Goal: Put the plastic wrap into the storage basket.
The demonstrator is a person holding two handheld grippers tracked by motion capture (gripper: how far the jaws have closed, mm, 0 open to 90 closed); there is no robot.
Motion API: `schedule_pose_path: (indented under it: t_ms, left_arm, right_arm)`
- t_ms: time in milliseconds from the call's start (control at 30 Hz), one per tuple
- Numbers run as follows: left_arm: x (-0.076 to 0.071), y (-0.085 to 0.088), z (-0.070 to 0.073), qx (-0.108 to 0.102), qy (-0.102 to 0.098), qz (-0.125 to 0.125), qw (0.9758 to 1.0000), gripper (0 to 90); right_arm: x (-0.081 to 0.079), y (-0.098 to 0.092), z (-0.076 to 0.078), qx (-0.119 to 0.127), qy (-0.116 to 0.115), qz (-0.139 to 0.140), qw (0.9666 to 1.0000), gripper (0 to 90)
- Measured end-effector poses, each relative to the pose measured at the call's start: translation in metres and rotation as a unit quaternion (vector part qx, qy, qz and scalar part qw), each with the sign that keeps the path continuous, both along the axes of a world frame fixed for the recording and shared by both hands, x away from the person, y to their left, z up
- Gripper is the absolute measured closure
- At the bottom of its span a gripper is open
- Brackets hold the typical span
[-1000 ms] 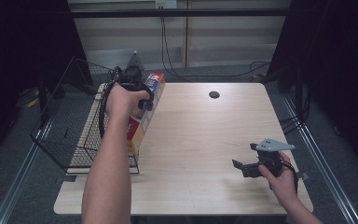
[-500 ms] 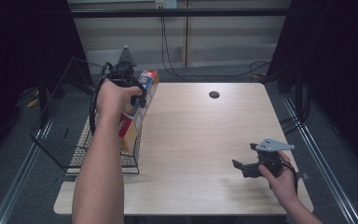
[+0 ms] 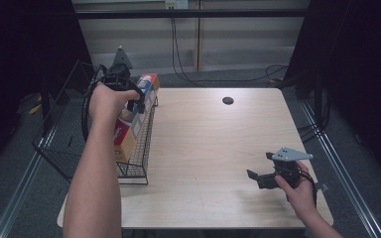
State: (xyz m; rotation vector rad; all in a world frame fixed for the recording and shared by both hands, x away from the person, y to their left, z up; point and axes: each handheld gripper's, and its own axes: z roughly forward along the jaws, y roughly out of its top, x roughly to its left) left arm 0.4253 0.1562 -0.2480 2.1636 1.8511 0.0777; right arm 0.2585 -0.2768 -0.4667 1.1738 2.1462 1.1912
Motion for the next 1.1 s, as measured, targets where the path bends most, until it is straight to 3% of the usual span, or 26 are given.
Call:
schedule_pose_path:
  t_ms: [600, 1100]
  left_arm:
    - [-0.006, 0.024, 0.013, 0.001, -0.004, 0.022, 0.9997, 44.6]
    - [-0.010, 0.045, 0.015, 0.006, -0.001, 0.039, 0.9992, 44.5]
  right_arm:
    - [0.000, 0.000, -0.001, -0.001, 0.004, -0.001, 1.0000, 1.5]
    - [0.001, 0.001, -0.002, -0.002, 0.004, -0.003, 1.0000, 1.5]
